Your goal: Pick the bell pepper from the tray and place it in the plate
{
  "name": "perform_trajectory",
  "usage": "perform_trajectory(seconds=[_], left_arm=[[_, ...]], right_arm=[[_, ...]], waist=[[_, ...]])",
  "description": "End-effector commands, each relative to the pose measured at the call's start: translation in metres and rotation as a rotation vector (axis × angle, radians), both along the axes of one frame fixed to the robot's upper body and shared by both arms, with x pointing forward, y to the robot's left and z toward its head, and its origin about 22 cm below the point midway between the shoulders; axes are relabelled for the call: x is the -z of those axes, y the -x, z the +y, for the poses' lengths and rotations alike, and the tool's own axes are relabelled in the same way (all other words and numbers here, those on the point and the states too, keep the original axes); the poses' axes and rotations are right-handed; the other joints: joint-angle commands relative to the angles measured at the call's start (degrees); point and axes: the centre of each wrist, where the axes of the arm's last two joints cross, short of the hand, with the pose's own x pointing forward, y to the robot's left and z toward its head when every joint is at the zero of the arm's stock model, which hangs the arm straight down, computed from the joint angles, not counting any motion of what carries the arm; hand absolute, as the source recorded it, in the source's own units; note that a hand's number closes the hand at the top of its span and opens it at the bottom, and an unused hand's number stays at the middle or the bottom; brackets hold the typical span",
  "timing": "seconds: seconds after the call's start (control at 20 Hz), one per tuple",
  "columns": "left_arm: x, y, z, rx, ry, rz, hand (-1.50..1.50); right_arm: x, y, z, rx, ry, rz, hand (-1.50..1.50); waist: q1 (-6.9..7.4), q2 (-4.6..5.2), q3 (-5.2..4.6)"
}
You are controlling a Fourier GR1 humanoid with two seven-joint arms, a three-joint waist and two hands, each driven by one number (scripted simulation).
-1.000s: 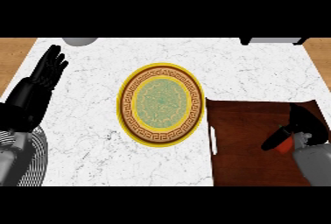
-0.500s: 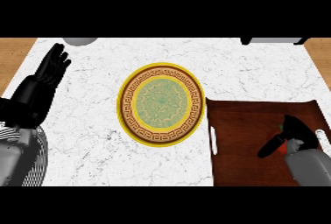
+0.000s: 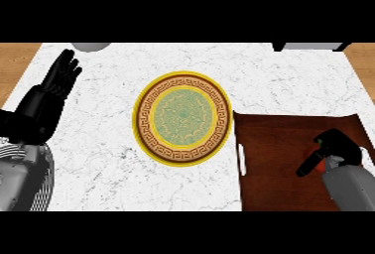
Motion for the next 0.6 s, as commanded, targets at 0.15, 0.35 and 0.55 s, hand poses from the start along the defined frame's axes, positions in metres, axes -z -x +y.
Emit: perform_trajectory(seconds=[0.15,0.35,0.55], left_arm=[[0.008,0.013,0.009,-0.031,-0.003,0.013,0.0],[0.006,0.016,0.023,-0.081,-0.011,0.031,0.0],[0.012,0.022,0.03,-0.079,-0.009,0.03,0.0]], right_arm=[[0.0,0.055,0.024,-0.004,0.128,-0.108,1.5],[0.032,0.132,0.066,0.018,0.07,-0.105,1.5],[0.006,0.172,0.088,-0.003,0.188,-0.227,1.5]], waist=[[-1.31,-0.44,0.11],[-5.11,-1.62,-0.07],[-4.07,-1.24,-0.13]])
